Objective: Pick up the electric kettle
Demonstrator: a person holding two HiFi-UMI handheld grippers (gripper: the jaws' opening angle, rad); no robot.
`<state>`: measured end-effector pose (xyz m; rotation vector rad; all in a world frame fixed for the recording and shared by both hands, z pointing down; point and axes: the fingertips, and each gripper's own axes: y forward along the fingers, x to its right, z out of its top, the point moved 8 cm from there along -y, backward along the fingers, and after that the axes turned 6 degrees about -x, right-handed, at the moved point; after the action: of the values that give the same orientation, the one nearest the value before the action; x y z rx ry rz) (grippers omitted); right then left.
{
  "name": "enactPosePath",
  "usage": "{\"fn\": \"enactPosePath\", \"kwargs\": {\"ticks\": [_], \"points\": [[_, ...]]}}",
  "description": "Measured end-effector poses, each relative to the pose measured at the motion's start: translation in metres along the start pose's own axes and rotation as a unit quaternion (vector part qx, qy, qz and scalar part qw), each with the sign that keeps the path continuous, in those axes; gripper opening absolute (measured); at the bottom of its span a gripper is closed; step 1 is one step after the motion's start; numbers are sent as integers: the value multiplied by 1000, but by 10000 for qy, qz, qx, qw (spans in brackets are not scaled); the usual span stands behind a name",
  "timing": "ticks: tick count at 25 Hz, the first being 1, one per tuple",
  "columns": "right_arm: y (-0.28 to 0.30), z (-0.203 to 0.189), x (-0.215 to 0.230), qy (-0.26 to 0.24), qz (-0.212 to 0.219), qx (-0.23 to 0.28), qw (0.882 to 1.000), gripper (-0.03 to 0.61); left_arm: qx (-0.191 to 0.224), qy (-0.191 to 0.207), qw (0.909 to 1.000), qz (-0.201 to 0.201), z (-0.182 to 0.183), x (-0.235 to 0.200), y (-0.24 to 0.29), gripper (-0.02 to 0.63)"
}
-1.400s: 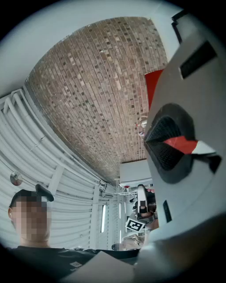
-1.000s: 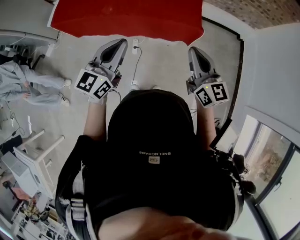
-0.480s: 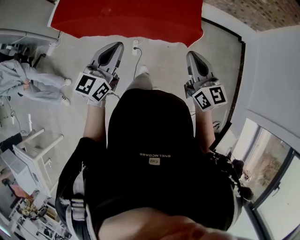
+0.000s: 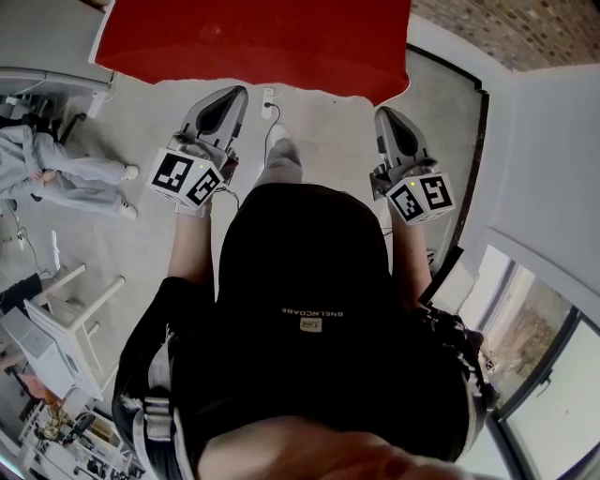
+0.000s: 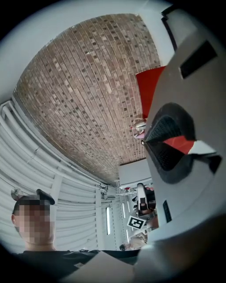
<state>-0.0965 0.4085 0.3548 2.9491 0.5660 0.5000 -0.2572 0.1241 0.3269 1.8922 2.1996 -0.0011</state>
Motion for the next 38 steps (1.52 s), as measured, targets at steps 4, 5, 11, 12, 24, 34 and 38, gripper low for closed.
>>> {"fn": "enactPosePath", "kwargs": {"ticks": [4,5,11,12,24,34,38], "points": [[31,6,10,-9,-17,-99,9999,5,-83,207,9997,-47,8,-25,23,6],[39,8,13,-24,-13,-126,9999,6,-92,200,9997,-56,9,-32,30,6],[88,17,35,-6,36,-267,9996,6,-111,31,9999,-49,17,-73,64,6],[97,19,38,4,39,-286,9996,6,-123,27,9999,-41,18,-80,68,6],[191,35,66,41,143,-275,9995,5,-265,46,9996,101,34,-158,101,6],[251,41,80,-55,309,-274,9991,6,-291,31,9989,356,38,-198,102,6],[270,53,83,-99,420,-315,9986,6,-295,-22,9981,532,42,-206,96,6]]}}
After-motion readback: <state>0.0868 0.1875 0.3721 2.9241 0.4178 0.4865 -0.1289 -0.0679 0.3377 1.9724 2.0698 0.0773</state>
